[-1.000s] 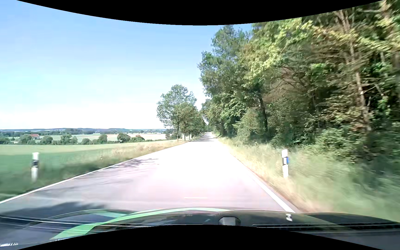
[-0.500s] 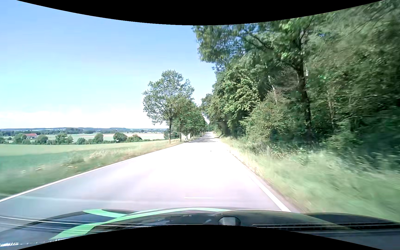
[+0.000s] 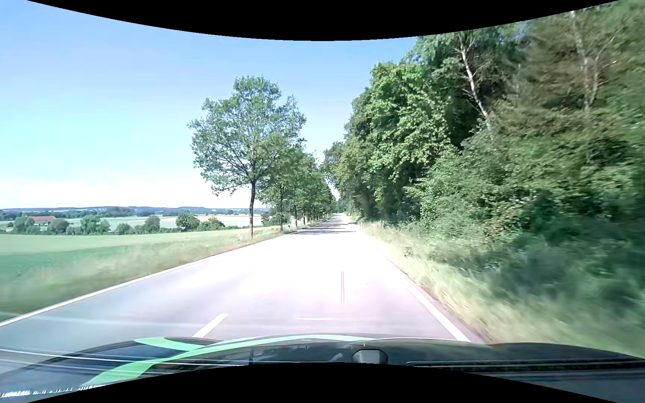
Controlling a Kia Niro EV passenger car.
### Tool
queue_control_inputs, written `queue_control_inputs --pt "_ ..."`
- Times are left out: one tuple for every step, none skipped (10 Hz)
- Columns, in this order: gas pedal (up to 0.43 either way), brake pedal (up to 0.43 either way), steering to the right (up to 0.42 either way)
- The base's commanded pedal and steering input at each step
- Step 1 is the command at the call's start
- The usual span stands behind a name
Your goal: Follow the waypoints while adhering to traffic rules and regulations
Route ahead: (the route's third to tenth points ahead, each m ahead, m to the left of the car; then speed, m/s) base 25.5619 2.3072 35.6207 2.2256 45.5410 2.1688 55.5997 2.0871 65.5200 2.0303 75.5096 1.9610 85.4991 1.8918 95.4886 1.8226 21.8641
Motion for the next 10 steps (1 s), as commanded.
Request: queue_control_inputs --pt "0.138 0.0 -0.003" --pt "0.13 0.0 -0.003" --pt "0.118 0.0 -0.003" --pt "0.098 0.0 -0.003" --pt "0.087 0.0 -0.001" --pt "0.087 0.0 -0.001" --pt "0.087 0.0 -0.001" --pt "0.087 0.0 -0.001" --pt "0.087 0.0 -0.001" --pt "0.087 0.0 -0.001"
